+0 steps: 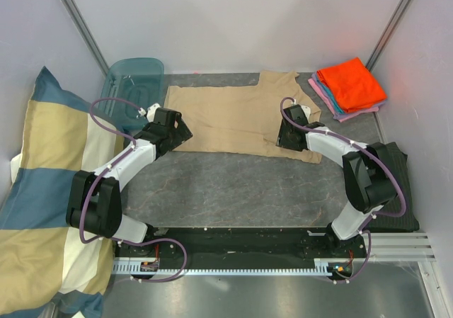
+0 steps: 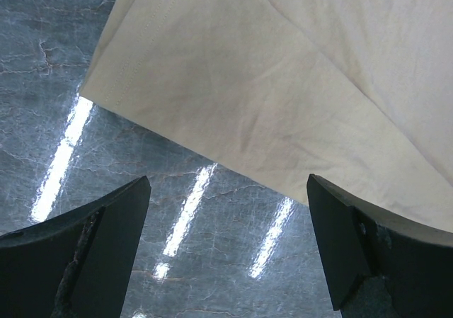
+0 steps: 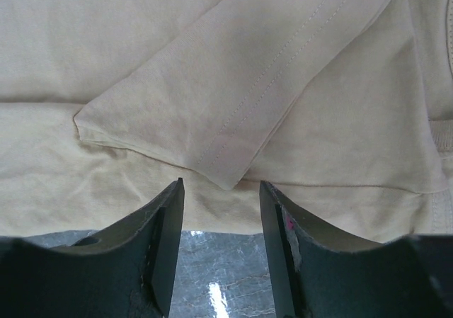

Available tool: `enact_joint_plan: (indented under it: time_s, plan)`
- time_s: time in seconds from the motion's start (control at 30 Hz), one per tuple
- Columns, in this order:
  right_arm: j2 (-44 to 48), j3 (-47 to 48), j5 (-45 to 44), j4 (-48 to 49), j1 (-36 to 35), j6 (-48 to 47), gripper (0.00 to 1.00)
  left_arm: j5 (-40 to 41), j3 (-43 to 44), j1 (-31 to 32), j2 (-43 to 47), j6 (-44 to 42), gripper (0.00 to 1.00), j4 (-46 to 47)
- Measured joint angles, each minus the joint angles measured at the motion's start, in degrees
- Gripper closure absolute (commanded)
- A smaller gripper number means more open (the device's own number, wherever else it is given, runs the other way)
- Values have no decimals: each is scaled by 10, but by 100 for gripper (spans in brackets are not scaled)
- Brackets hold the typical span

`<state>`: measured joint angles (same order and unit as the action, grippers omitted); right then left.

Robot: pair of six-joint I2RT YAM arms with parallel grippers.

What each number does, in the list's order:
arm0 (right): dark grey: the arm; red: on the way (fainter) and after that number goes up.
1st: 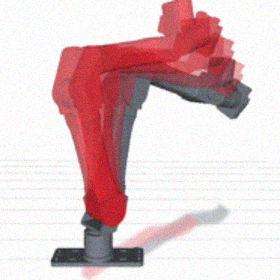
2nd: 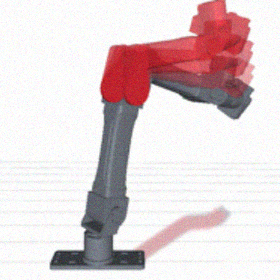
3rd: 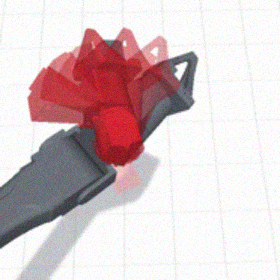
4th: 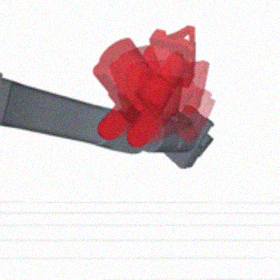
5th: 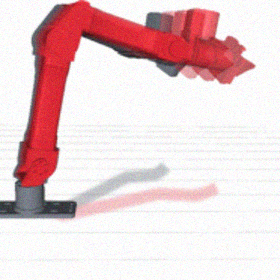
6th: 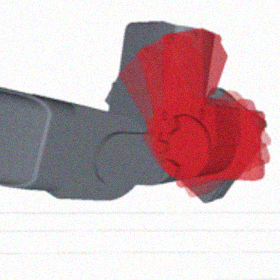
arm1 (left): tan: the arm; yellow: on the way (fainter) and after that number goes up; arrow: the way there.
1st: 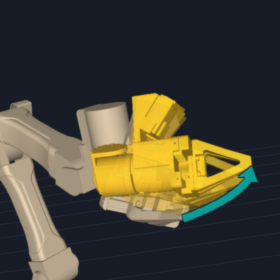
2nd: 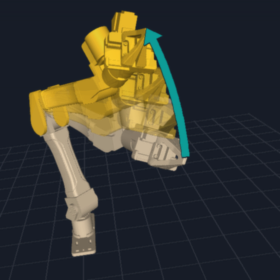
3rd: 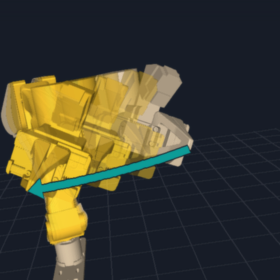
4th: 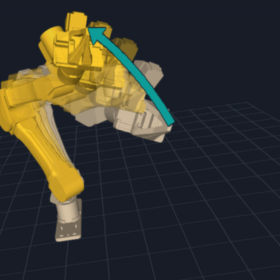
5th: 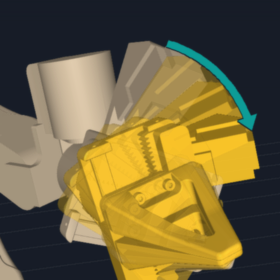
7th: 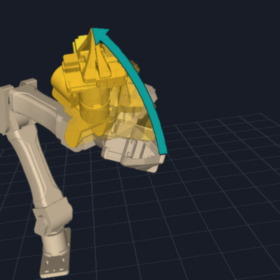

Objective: Fold and stack the t-shirts
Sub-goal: Fold the flattened tshirt in 1/3 of the way

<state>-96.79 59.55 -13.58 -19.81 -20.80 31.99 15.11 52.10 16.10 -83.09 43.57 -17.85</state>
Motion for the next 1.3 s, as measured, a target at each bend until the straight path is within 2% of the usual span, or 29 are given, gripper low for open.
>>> enact_joint_plan:
  time_s: [0.77,0.87,1.07,1.17,1.3]
  plan:
    - [-35,11,-19,21,0,-2,51,4,0,0,-7,0,0,-2]
    - [-36,16,-19,22,0,-3,58,4,0,0,-7,0,0,-4]
    - [-49,27,-20,23,0,-4,80,4,0,0,-8,0,0,-5]
    - [-54,29,-20,23,0,-7,84,4,0,0,-9,0,0,-5]
    - [-59,34,-20,23,0,-8,97,4,0,0,-13,0,0,-6]
